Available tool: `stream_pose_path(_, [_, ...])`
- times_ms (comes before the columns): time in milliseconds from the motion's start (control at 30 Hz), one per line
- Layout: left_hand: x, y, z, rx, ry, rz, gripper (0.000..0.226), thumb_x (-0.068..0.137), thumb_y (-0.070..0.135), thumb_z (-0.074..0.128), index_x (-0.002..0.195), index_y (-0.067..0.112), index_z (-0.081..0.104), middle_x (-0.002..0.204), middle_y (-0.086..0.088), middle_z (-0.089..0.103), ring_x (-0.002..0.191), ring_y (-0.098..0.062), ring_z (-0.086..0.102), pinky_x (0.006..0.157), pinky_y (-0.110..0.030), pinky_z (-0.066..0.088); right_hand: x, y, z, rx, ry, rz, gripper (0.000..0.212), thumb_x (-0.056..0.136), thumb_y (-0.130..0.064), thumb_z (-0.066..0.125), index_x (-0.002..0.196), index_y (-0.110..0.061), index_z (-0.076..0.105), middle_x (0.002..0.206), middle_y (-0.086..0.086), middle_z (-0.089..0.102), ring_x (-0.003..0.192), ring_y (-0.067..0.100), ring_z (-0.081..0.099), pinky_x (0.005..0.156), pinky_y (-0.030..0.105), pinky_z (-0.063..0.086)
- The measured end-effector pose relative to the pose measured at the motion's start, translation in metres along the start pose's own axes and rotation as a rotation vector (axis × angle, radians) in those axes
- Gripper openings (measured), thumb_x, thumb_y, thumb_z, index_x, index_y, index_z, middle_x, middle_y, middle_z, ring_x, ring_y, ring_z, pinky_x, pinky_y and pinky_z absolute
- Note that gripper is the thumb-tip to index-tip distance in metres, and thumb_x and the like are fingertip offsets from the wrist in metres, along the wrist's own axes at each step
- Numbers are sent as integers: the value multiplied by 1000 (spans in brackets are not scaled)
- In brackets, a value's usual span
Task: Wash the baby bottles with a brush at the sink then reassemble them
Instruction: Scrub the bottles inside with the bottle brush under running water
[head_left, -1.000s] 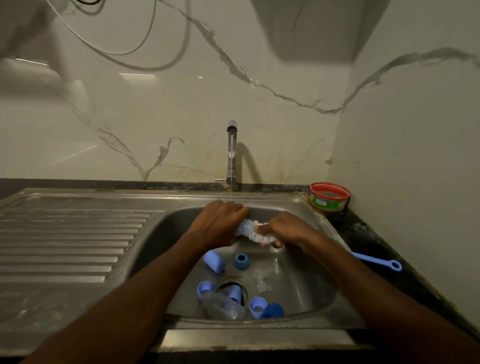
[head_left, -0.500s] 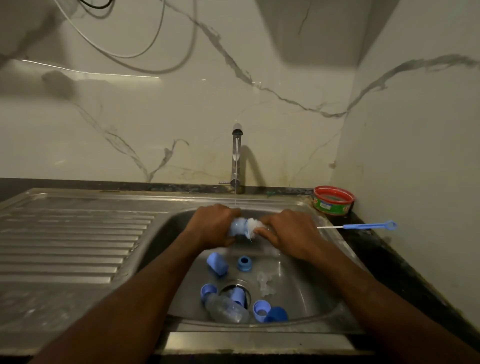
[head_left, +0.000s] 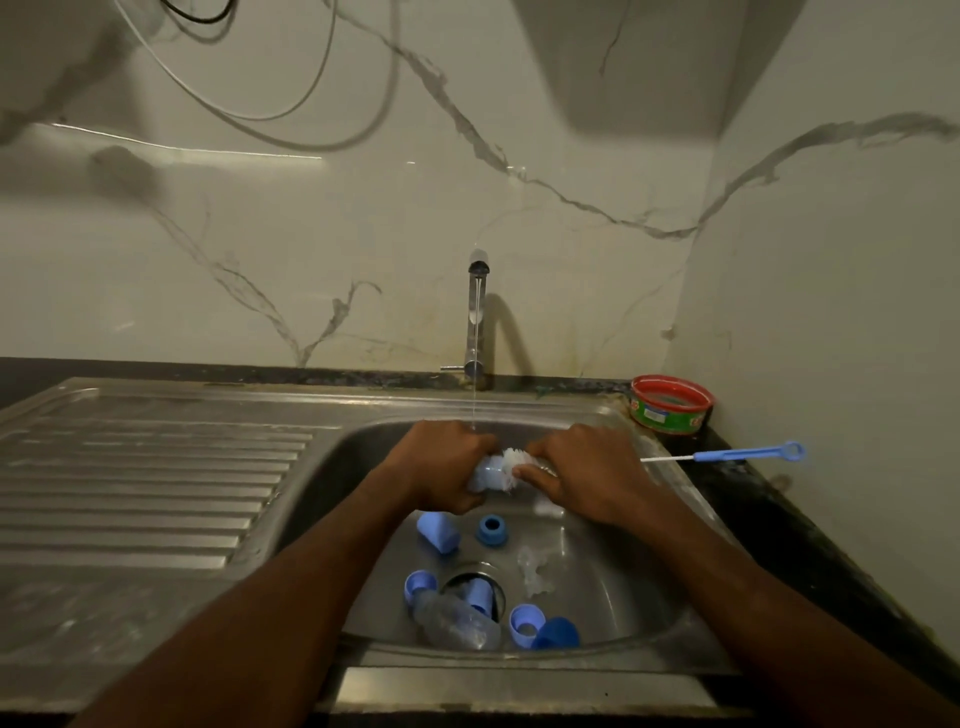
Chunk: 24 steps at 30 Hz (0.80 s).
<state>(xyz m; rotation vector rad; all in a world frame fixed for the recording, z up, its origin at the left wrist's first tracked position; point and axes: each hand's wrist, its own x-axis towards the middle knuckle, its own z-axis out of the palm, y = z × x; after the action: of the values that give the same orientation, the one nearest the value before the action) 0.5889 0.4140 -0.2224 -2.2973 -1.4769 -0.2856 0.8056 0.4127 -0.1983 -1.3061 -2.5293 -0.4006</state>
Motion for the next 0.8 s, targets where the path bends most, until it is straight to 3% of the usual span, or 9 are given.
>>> stream_pose_path(133, [-1,-9,4,28,-26,-255,54,82,53,72,126,26,54,114,-1,62,92,-12,55,84,-31,48,5,3,-4,-28,30,6,44,98,-63,46,124,-34,67,102,-3,72,88,15,64,77,34,52])
stream_pose_path(267, [1,3,2,15,23,11,47,87,48,68,126,27,54,109,2,66,91,-13,61,79,-27,47,1,3,2,46,-39,-2,41,98,-63,46,118,-34,68,100,-4,72,90,15,65,83,39,53])
stream_pose_path(400, [1,-8,3,-26,211,-87,45,87,49,69,123,28,53,114,2,65,96,-12,59,79,-23,36,7,-4,-3,77,36,15,45,98,-63,44,123,-33,67,101,-3,72,87,15,64,79,35,52])
stream_pose_path(533, [1,-6,10,-218,127,-65,54,85,42,74,132,26,52,121,-1,64,106,-16,60,91,-29,45,7,-9,-5,-141,45,39,41,101,-59,43,128,-32,59,108,0,68,92,18,63,78,33,45])
stream_pose_path(600, [3,-6,9,-310,156,-22,60,82,42,75,133,24,49,126,-2,58,111,-17,56,95,-31,46,12,-5,-7,-86,38,157,33,102,-53,46,121,-30,60,105,1,67,90,19,63,75,33,43])
stream_pose_path(700, [9,-2,7,-391,139,24,72,80,36,78,142,22,43,138,-3,46,121,-16,46,102,-31,43,21,-2,-16,-52,-112,294,34,98,-45,60,125,-24,63,115,3,67,101,20,64,83,34,44])
stream_pose_path(800, [7,-8,9,-279,211,-3,75,75,41,83,138,27,46,135,1,48,118,-16,49,95,-34,50,10,1,-16,-142,-35,122,34,100,-51,53,121,-28,66,107,1,69,95,18,65,83,34,49])
